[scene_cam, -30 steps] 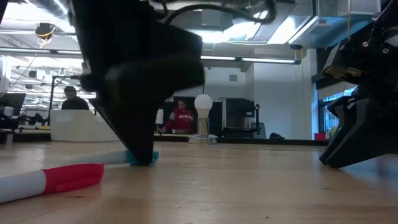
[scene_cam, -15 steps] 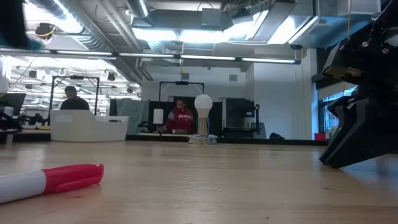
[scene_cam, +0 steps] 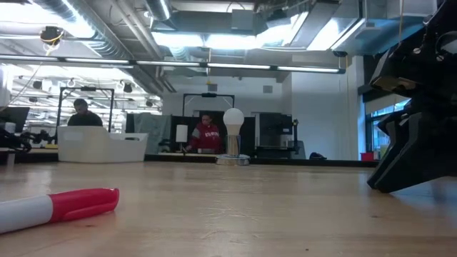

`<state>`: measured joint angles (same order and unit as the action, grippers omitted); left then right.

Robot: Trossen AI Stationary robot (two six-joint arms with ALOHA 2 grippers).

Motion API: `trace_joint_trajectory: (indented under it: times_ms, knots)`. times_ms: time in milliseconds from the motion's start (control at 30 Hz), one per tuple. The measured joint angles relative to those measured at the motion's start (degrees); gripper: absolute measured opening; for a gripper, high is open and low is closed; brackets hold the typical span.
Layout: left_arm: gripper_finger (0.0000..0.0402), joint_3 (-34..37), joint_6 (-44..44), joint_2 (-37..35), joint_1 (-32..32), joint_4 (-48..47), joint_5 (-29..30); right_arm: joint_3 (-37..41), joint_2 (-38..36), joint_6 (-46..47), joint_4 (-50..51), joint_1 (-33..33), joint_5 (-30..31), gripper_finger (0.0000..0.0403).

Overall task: Pick & Place Markers
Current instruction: Put the light blue and white highlighter pen into the orange bin, then put the red and white highlighter pen into the orange bin

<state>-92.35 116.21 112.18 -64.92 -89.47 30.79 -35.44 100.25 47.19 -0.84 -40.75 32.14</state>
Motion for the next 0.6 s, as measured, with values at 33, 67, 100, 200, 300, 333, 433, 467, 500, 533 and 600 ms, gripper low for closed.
trace_joint_trajectory:
  times_ms: [33, 67, 100, 200, 300, 333, 433, 467, 500, 533, 600]
  knots:
    - [0.0069, 0.41, 0.14, 0.17, -0.26, 0.32, -0.45, 0.0, 0.0, 0.02, 0.03, 0.0, 0.01, 0.0106]
    - [0.0072, 0.8, 0.04, 0.25, -0.28, 0.92, -0.8, 0.0, 0.0, 0.11, 0.04, -0.01, 0.0, 0.0106]
    - [0.0075, 1.25, -0.43, 0.29, -0.22, 1.33, -1.12, 0.0, 0.0, 0.17, 0.04, -0.02, 0.02, 0.0106]
    - [0.0087, 2.34, -1.73, 0.29, 0.39, 0.75, -1.92, 0.0, 0.0, 0.21, 0.07, -0.02, 0.0, 0.0106]
    - [0.0103, 2.61, -1.91, 0.29, 1.66, 0.0, -0.43, 0.0, 0.0, 0.23, 0.07, -0.02, 0.01, 0.0106]
    - [0.0109, 2.61, -1.91, 0.29, 2.42, -0.16, 0.97, 0.0, 0.0, 0.23, 0.07, -0.02, 0.02, 0.0106]
    - [0.0124, 2.6, -0.06, 0.29, 5.75, 0.1, 9.63, 0.0, 0.0, 0.21, 0.07, -0.02, 0.02, 0.0106]
    - [0.0128, 2.6, 1.73, 0.29, 7.29, 0.88, 14.06, 0.0, 0.0, 0.22, 0.07, -0.02, 0.02, 0.0106]
    - [0.0132, 2.6, 3.36, 0.29, 9.12, 2.6, 18.48, 0.0, 0.0, 0.22, 0.07, -0.02, 0.03, 0.0106]
    - [0.0136, 2.6, 4.02, 0.29, 11.1, 5.18, 21.66, 0.0, 0.0, 0.28, 0.07, -0.02, 0.14, 0.0106]
    - [0.0142, 2.6, 1.2, 0.29, 15.41, 11.51, 22.45, 0.0, 0.0, 0.43, 0.07, -0.02, 0.26, 0.0106]
